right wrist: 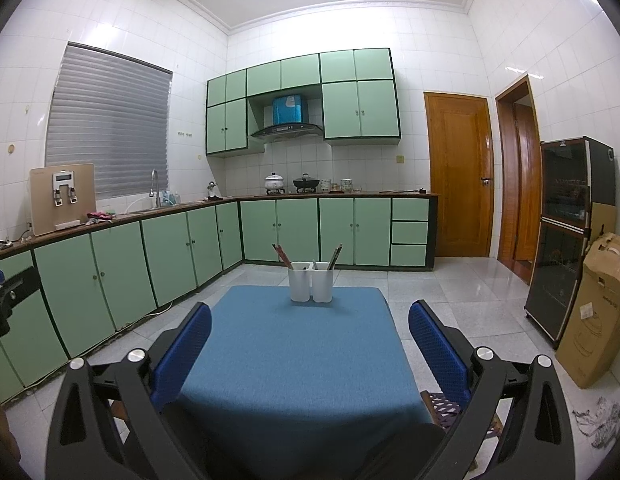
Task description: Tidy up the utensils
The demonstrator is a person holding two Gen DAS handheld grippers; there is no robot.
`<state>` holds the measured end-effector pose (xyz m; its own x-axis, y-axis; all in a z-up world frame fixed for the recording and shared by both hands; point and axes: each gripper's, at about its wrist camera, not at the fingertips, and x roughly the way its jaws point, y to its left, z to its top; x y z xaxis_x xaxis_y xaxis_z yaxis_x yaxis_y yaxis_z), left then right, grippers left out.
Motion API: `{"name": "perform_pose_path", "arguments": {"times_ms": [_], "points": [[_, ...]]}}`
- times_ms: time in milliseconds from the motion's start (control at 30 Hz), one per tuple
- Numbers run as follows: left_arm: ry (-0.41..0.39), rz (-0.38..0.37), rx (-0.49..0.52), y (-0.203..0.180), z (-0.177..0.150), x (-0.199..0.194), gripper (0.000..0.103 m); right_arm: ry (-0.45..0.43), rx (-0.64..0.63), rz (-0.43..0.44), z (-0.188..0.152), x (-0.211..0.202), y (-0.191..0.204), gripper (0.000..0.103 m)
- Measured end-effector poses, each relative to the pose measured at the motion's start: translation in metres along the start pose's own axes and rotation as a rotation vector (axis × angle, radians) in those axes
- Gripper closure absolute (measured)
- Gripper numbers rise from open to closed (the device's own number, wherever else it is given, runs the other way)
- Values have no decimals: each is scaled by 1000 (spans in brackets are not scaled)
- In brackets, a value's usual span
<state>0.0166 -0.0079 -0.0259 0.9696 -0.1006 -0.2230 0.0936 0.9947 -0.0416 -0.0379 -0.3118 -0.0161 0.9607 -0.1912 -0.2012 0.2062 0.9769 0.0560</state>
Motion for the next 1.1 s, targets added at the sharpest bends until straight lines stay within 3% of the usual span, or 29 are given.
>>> {"name": "perform_pose_path", "arguments": {"times_ms": [1100], "points": [[0, -4, 1, 1, -4, 1, 5, 4, 2, 1, -1, -1, 2, 6]]}}
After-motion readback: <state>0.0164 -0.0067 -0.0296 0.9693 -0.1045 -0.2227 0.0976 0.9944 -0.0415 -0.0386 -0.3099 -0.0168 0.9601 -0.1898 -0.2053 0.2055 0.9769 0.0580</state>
